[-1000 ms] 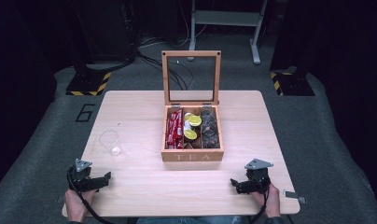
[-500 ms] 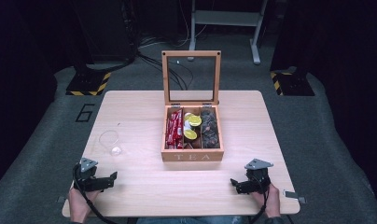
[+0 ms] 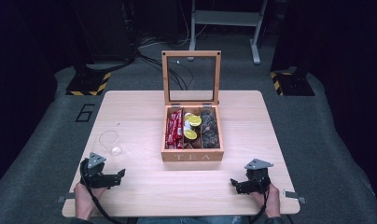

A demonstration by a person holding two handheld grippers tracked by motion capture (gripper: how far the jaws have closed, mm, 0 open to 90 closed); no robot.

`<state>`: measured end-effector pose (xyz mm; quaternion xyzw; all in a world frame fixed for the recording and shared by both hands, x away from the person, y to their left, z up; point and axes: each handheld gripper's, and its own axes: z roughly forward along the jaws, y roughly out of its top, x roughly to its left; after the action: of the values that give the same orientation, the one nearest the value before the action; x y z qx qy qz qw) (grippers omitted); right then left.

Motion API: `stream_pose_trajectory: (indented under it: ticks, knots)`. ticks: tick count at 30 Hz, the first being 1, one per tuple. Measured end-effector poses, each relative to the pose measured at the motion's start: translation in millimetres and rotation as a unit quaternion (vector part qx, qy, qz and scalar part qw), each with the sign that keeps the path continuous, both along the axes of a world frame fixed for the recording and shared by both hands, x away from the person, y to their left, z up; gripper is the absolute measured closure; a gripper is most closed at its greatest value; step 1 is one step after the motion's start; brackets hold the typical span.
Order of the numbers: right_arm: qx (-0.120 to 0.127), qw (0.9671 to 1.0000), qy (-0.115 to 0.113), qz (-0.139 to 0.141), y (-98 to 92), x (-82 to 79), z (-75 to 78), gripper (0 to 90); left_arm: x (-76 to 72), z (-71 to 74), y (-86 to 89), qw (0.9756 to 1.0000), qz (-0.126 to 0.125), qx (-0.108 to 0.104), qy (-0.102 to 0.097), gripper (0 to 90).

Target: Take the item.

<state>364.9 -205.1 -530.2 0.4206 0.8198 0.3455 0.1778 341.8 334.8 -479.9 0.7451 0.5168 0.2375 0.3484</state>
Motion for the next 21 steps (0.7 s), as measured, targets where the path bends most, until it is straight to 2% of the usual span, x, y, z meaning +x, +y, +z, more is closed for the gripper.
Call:
stream_pose_trajectory:
  ticks: [3, 21]
  knots:
    - [0.0, 1.0, 0.0, 0.0, -0.1, 0.1, 0.0, 0.3, 2.6, 6.3, -6.6, 0.9999, -0.016, 0.0, 0.001, 0.0]
    - [0.0, 1.0, 0.0, 0.0, -0.1, 0.0, 0.0, 0.4, 20.8, 26.1, -43.0, 0.9977, -0.067, 0.005, -0.008, 0.0]
